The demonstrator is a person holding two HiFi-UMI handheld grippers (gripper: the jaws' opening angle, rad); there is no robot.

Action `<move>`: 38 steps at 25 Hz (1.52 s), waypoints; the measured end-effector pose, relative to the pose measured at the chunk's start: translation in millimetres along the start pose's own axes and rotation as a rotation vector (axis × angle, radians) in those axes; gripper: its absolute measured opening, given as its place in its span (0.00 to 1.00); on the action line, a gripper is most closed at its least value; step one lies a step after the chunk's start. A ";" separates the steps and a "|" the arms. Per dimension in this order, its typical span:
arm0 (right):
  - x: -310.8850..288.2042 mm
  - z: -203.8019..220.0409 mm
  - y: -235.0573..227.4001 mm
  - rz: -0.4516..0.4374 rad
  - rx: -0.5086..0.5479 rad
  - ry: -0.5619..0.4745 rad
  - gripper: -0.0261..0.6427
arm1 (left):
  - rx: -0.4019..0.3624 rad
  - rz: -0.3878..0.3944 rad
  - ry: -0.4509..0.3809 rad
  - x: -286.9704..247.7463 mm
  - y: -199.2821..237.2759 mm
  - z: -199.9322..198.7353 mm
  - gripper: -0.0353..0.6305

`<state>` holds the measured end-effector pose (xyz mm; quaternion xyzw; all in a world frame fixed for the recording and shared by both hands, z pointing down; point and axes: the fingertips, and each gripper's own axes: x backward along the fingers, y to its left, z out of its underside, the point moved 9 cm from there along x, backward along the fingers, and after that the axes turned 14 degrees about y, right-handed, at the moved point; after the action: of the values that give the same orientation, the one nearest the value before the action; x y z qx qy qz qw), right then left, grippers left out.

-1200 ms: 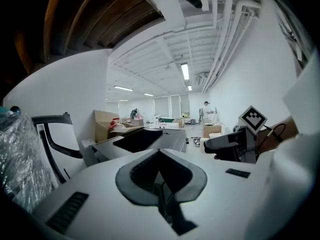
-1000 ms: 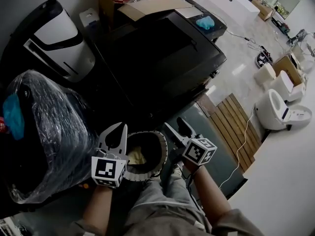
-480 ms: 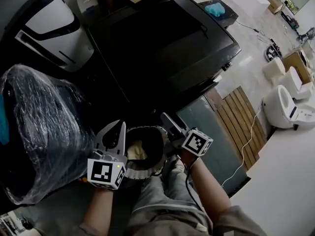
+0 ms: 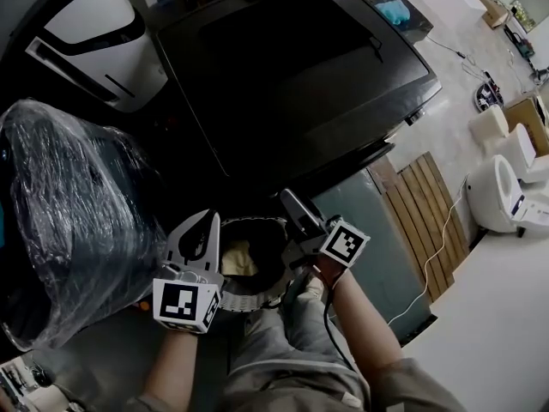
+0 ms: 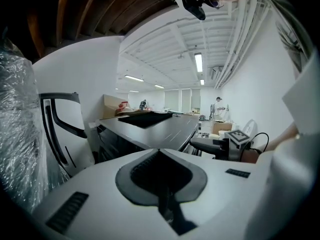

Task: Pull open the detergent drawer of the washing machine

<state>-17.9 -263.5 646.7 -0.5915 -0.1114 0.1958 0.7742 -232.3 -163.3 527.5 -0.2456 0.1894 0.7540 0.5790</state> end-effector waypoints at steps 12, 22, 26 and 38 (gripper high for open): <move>-8.1 -1.7 -9.9 -0.061 -0.094 -0.051 0.68 | 0.002 -0.014 0.027 -1.8 -5.5 6.1 0.08; 18.1 12.0 -6.5 -0.053 -0.115 -0.041 0.68 | 0.005 -0.016 0.025 6.3 -9.0 6.6 0.08; 37.2 21.4 -5.3 -0.042 -0.118 -0.053 0.68 | 0.011 0.000 0.019 12.2 -13.1 10.0 0.08; 82.8 43.1 2.7 -0.027 -0.127 -0.068 0.68 | -0.016 0.064 0.033 28.5 -35.0 16.3 0.08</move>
<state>38.7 -189.2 651.0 -0.6311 -0.1578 0.1980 0.7333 -206.9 -122.7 523.8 -0.2564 0.2008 0.7694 0.5495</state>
